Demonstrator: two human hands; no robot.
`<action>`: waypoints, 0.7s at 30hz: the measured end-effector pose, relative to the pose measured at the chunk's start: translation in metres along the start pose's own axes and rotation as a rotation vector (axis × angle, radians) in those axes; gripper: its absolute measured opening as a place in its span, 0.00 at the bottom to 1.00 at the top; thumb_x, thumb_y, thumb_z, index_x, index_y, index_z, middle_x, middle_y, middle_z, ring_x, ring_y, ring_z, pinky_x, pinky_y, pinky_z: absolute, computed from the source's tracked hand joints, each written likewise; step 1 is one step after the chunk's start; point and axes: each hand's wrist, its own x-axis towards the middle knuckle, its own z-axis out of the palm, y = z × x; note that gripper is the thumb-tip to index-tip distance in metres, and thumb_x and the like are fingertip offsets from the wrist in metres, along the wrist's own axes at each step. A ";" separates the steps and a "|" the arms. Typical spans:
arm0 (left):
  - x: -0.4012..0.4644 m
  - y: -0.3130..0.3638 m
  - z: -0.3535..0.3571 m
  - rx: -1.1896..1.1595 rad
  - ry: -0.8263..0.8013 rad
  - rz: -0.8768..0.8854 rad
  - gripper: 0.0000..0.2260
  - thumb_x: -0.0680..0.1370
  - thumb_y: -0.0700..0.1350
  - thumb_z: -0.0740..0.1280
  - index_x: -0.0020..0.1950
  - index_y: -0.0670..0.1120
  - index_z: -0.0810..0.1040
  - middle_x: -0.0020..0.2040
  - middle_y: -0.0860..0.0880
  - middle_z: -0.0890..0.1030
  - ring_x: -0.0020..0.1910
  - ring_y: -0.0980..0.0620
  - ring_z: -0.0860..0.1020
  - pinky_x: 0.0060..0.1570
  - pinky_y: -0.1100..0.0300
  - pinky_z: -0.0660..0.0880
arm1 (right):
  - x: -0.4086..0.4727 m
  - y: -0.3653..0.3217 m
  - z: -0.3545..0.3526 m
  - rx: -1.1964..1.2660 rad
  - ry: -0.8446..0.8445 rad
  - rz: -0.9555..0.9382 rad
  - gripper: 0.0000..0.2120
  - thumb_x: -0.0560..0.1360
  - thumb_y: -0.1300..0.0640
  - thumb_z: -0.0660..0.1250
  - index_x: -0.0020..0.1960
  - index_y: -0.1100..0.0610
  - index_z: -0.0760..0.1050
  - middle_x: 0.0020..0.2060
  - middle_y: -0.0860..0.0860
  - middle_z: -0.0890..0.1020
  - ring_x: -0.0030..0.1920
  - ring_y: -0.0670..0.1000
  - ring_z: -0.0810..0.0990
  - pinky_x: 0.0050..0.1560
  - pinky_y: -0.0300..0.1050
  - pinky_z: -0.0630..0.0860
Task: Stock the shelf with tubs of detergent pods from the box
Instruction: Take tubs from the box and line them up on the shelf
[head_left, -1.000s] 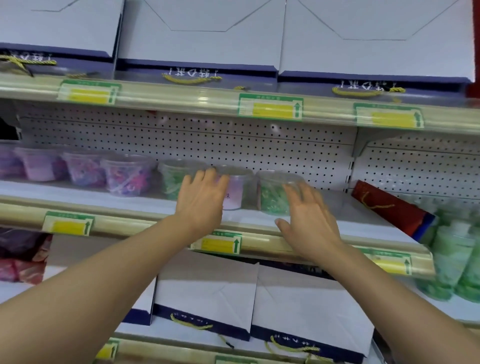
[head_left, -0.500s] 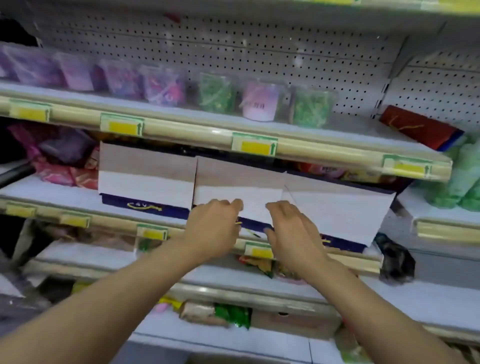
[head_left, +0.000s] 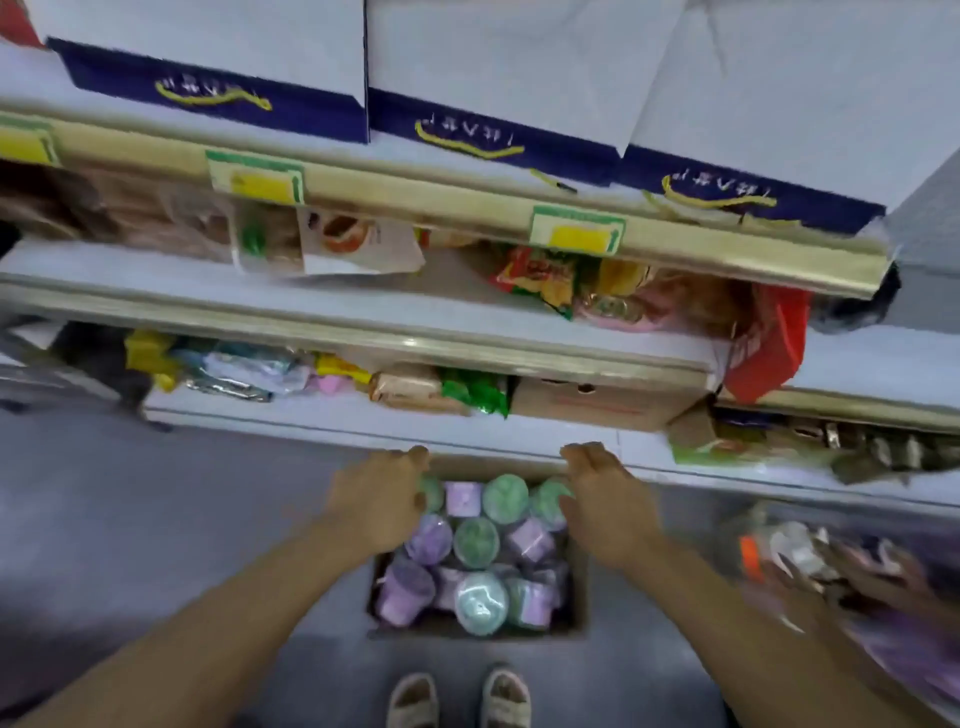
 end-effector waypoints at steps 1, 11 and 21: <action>0.001 -0.005 0.020 -0.011 -0.041 -0.020 0.16 0.77 0.48 0.61 0.64 0.51 0.69 0.62 0.46 0.77 0.61 0.44 0.75 0.54 0.54 0.73 | 0.002 0.008 0.019 0.014 -0.032 0.025 0.22 0.75 0.58 0.62 0.68 0.56 0.63 0.64 0.55 0.68 0.65 0.56 0.69 0.57 0.48 0.71; 0.031 -0.010 0.224 -0.129 -0.254 -0.215 0.19 0.77 0.50 0.62 0.68 0.51 0.68 0.64 0.48 0.75 0.62 0.44 0.75 0.56 0.54 0.73 | 0.046 0.065 0.214 0.154 -0.207 0.108 0.22 0.75 0.56 0.62 0.68 0.57 0.65 0.64 0.59 0.71 0.62 0.61 0.73 0.56 0.50 0.72; 0.113 -0.004 0.433 -0.384 -0.328 -0.269 0.26 0.73 0.48 0.66 0.69 0.47 0.64 0.60 0.43 0.78 0.57 0.40 0.77 0.54 0.47 0.75 | 0.094 0.145 0.424 0.312 -0.349 0.283 0.24 0.74 0.54 0.67 0.66 0.62 0.68 0.58 0.61 0.78 0.57 0.60 0.77 0.56 0.49 0.74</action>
